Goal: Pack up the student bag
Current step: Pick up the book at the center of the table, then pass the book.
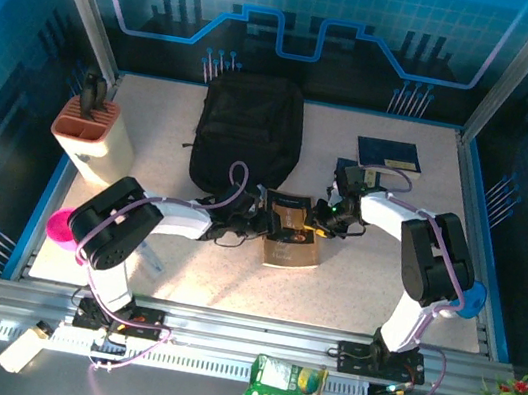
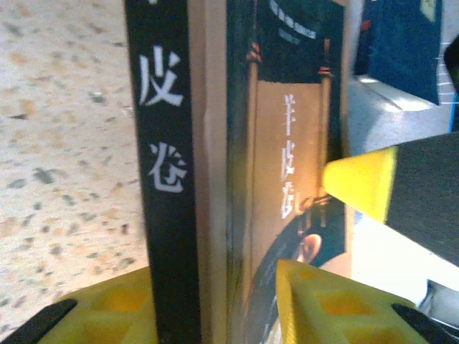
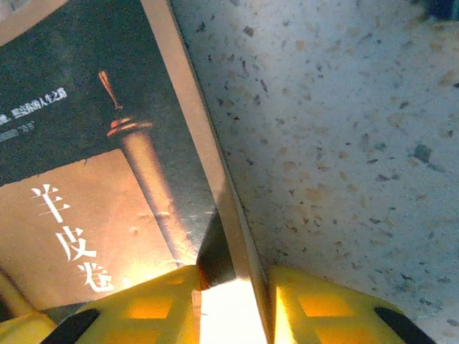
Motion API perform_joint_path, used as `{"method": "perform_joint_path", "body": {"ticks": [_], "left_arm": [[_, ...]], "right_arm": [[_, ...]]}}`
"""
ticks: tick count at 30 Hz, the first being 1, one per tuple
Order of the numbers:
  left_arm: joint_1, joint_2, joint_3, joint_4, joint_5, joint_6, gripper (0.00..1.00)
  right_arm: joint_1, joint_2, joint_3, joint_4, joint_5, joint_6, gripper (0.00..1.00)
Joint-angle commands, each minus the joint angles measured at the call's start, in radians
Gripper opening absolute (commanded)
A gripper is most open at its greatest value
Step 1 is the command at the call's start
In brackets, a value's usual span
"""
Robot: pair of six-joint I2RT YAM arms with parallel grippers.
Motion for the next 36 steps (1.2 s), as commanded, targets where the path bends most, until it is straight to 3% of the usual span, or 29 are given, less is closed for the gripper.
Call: {"method": "perform_joint_path", "body": {"ticks": [1, 4, 8, 13, 21, 29, 36], "left_arm": [[-0.021, -0.019, 0.02, 0.075, 0.067, 0.029, 0.27], [-0.021, -0.041, 0.025, 0.042, 0.039, 0.038, 0.17], [-0.01, -0.125, 0.046, -0.04, 0.013, 0.075, 0.09], [0.026, -0.239, 0.095, -0.12, 0.025, 0.102, 0.08], [0.104, -0.328, 0.215, -0.183, 0.05, 0.099, 0.09], [0.268, -0.33, 0.245, -0.076, 0.012, -0.141, 0.09], [0.292, -0.312, 0.229, 0.049, -0.076, -0.349, 0.09]], "right_arm": [[-0.007, -0.006, -0.037, 0.05, -0.028, 0.022, 0.29], [-0.038, -0.062, -0.07, 0.074, -0.033, 0.034, 0.33], [-0.104, -0.195, -0.142, 0.153, -0.083, 0.032, 0.53], [-0.146, -0.334, -0.187, 0.219, -0.167, 0.079, 0.66], [-0.151, -0.497, -0.293, 0.544, -0.287, 0.394, 0.83], [-0.102, -0.498, -0.404, 0.978, -0.275, 0.772, 0.92], [0.023, -0.363, -0.351, 1.246, -0.182, 0.975, 0.96]]}}
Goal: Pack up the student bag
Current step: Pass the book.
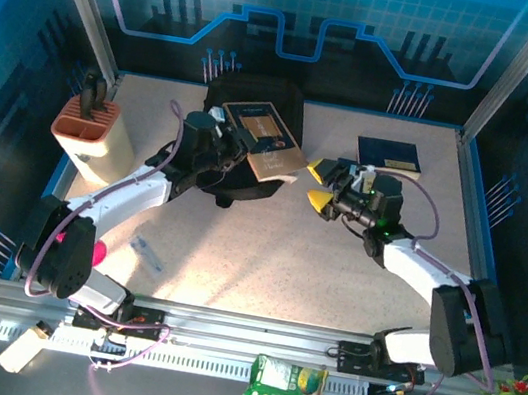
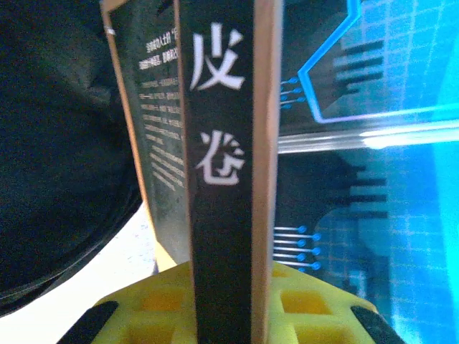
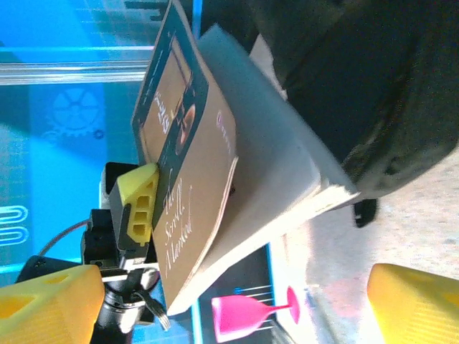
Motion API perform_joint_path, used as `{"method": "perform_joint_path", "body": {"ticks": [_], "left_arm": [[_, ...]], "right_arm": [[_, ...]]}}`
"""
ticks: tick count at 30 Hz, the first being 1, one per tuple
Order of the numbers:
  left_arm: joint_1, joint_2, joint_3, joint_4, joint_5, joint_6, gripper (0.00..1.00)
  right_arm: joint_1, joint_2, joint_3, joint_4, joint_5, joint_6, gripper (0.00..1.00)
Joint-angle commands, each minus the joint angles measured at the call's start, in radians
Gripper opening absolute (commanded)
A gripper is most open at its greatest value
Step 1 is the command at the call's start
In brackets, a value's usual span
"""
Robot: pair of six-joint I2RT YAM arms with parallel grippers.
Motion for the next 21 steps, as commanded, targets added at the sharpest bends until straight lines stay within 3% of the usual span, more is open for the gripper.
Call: {"method": "perform_joint_path", "body": {"ticks": [1, 10, 21], "left_arm": [[0.003, -0.016, 0.013, 0.169, -0.051, -0.148, 0.09], [0.001, 0.0, 0.007, 0.212, -0.078, -0.208, 0.09], [0.002, 0.03, 0.004, 0.248, -0.076, -0.222, 0.1]], "right_arm": [[0.064, 0.071, 0.073, 0.185, 0.057, 0.139, 0.96], [0.139, 0.171, 0.228, 0.115, 0.159, 0.121, 0.93], [0.171, 0.186, 0.241, 0.024, 0.231, 0.126, 0.69]]}}
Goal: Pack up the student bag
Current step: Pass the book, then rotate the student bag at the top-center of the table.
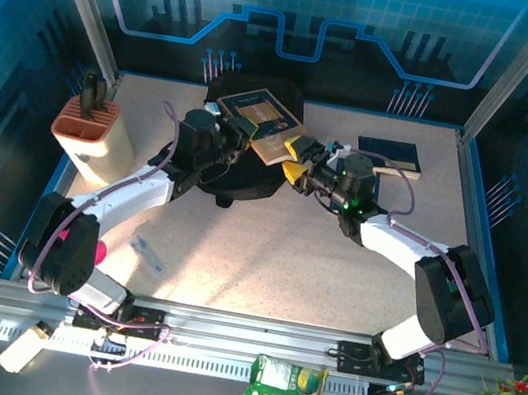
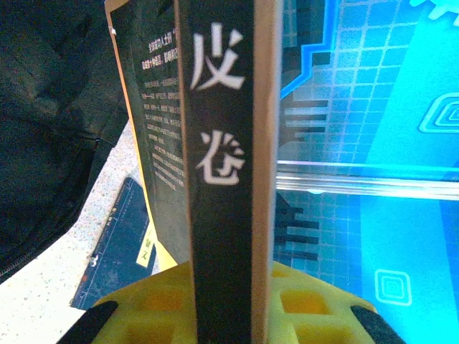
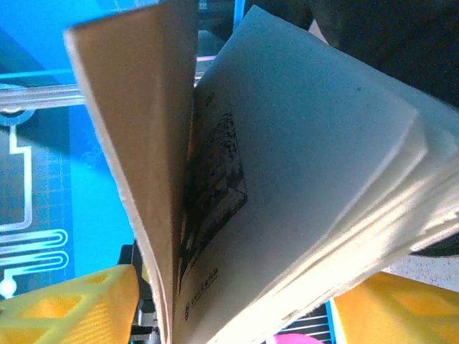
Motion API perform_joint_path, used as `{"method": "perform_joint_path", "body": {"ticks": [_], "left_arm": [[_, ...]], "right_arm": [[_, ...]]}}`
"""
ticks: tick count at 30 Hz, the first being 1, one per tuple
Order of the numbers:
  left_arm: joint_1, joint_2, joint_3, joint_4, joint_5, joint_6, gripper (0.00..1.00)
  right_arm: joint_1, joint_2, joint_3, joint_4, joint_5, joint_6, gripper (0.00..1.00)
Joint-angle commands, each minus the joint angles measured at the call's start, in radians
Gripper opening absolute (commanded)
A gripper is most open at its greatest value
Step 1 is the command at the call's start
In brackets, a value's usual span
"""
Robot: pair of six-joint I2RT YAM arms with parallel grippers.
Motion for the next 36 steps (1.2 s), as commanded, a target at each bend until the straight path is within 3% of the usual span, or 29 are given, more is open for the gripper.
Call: {"method": "perform_joint_path", "body": {"ticks": [1, 12, 17, 22, 28, 36], "left_arm": [[0.002, 0.009, 0.003, 0.118, -0.012, -0.018, 0.11], [0.005, 0.023, -0.021, 0.101, -0.025, 0.017, 0.18], [0.017, 0.004, -0.042, 0.001, -0.032, 0.098, 0.44], [0.028, -0.008, -0.052, -0.227, -0.062, 0.298, 0.68], [0.031, 0.03, -0.083, -0.303, -0.018, 0.523, 0.68], [0.01, 0.18, -0.023, -0.361, 0.051, 0.612, 0.63]], "right_arm": [[0.021, 0.017, 0.023, -0.021, 0.047, -0.008, 0.66], [0.033, 0.037, 0.059, -0.025, 0.102, -0.01, 0.34], [0.001, -0.017, 0.039, -0.122, 0.12, -0.107, 0.17], [-0.054, -0.13, -0.012, -0.25, 0.158, -0.256, 0.11], [-0.123, -0.27, -0.013, -0.496, 0.198, -0.453, 0.11], [-0.25, -0.281, 0.023, -0.597, 0.077, -0.554, 0.12]]}}
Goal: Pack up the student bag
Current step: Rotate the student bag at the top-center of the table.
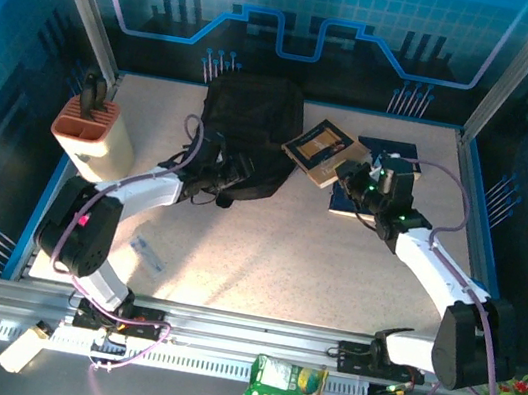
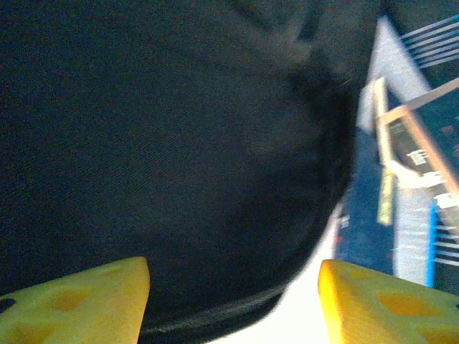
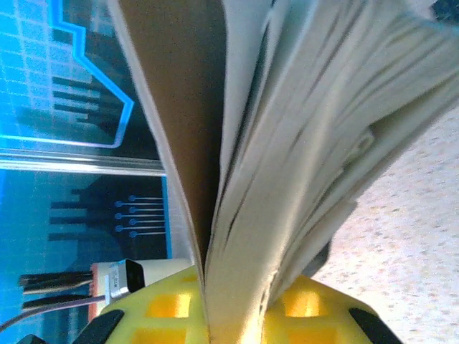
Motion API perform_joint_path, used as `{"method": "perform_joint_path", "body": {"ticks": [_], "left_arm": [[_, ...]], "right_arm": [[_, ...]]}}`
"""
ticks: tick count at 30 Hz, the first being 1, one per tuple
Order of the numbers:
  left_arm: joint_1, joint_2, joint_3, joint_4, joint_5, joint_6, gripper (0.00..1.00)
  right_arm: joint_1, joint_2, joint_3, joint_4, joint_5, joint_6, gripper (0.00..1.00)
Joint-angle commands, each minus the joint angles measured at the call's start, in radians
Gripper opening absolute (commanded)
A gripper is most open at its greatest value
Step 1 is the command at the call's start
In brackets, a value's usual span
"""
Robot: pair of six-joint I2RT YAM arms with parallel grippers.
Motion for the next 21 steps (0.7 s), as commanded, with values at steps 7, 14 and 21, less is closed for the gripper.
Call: {"method": "perform_joint_path", "body": {"ticks": [7, 14, 21], "left_arm": [[-0.095, 0.09, 0.037, -0.074, 0.086, 0.029, 0.62], [-0.239, 0.102, 0.052, -0.034, 0.112, -0.055, 0.62], [-0.271, 0.077, 0.178, -0.209, 0.06, 0.192, 0.62]], "right_arm": [[-0.072, -0.037, 0.067, -0.077, -0.071, -0.115, 0.12], [-0.114, -0.058, 0.058, -0.105, -0.066, -0.129, 0.13], [-0.167, -0.103, 0.023, -0.154, -0.067, -0.174, 0.13]]}}
